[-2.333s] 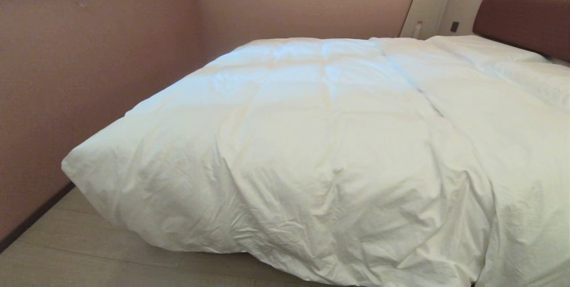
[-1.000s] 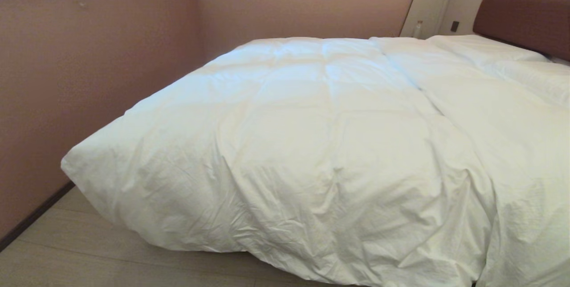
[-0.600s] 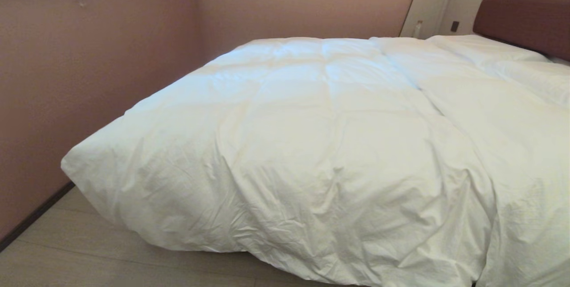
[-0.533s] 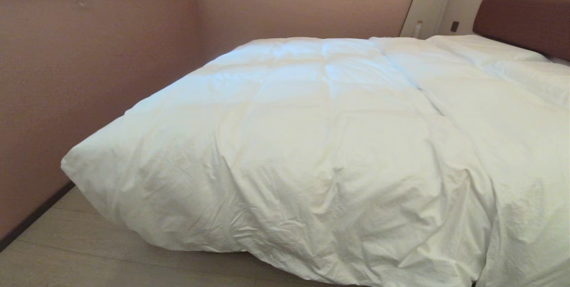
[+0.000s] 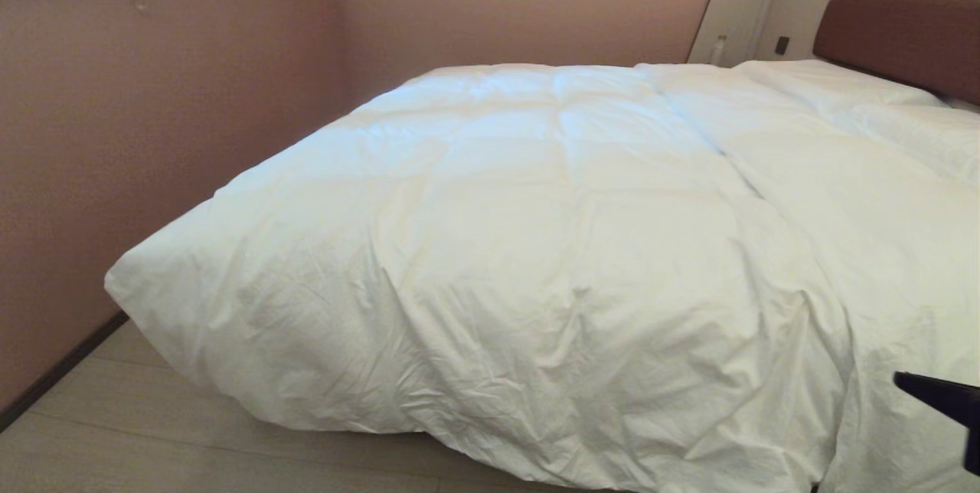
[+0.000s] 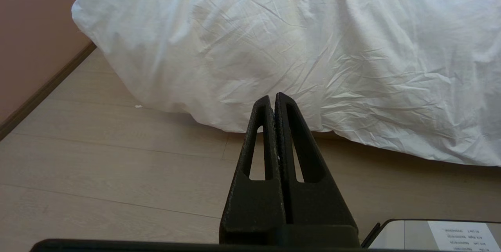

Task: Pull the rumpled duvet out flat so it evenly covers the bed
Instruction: Flatten the corners of the folded blanket

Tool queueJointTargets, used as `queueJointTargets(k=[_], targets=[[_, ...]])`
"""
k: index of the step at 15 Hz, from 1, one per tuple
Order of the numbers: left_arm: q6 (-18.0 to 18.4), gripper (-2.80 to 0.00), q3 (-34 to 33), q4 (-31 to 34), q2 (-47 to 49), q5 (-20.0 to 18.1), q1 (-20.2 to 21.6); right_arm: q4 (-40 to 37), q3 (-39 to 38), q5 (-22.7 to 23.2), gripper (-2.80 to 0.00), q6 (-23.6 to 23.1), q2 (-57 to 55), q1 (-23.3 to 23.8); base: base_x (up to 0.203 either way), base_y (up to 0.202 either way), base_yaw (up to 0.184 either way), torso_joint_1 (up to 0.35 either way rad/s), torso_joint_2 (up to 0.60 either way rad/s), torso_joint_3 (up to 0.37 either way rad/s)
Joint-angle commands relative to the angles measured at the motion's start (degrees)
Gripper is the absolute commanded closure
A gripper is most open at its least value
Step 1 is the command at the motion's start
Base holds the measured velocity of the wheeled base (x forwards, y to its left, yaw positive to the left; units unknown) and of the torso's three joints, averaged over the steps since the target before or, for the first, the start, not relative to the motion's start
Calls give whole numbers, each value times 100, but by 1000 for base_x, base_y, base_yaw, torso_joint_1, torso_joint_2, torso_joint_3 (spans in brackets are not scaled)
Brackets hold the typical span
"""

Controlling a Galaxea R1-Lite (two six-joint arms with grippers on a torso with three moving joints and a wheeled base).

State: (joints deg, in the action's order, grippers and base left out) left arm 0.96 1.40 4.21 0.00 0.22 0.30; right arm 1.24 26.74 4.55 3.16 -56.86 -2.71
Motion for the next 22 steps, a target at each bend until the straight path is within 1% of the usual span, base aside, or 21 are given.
queueJointTargets(k=[1, 3, 5, 8, 10, 11, 13, 16, 18, 21, 22], targets=[[0, 0, -8, 1, 0, 4, 5, 1519, 169, -54, 0, 536, -2457, 74, 0, 0, 0, 0, 0, 0], [0, 0, -8, 1, 0, 4, 5, 2253, 290, -208, 0, 603, -3757, 187, 0, 0, 0, 0, 0, 0], [0, 0, 0, 1, 0, 4, 13, 2797, 467, -364, 0, 665, -4798, 419, 0, 0, 0, 0, 0, 0], [0, 0, -3, 1, 0, 4, 8, 3205, 736, -435, 0, 768, -5799, 888, 0, 0, 0, 0, 0, 0], [0, 0, 0, 1, 0, 4, 5, 3633, 793, -452, 0, 726, -6207, 1027, 0, 0, 0, 0, 0, 0], [0, 0, -8, 1, 0, 4, 5, 3815, 771, -454, 0, 639, -6358, 1045, 0, 0, 0, 0, 0, 0], [0, 0, -4, 1, 0, 4, 5, 4256, 653, -449, 0, 262, -6718, 1066, 0, 0, 0, 0, 0, 0], [0, 0, 0, 1, 0, 4, 13, 5509, 294, -445, 0, -390, -7245, 1084, 0, 0, 0, 0, 0, 0], [0, 0, 0, 1, 0, 4, 5, 6550, 35, -434, 0, -727, -7810, 1111, 0, 0, 0, 0, 0, 0], [0, 0, -8, 1, 0, 4, 5, 7502, -160, -429, 0, -987, -8559, 1114, 0, 0, 0, 0, 0, 0], [0, 0, 0, 1, 0, 4, 5, 7639, -174, -428, 0, -1030, -8638, 1114, 0, 0, 0, 0, 0, 0]])
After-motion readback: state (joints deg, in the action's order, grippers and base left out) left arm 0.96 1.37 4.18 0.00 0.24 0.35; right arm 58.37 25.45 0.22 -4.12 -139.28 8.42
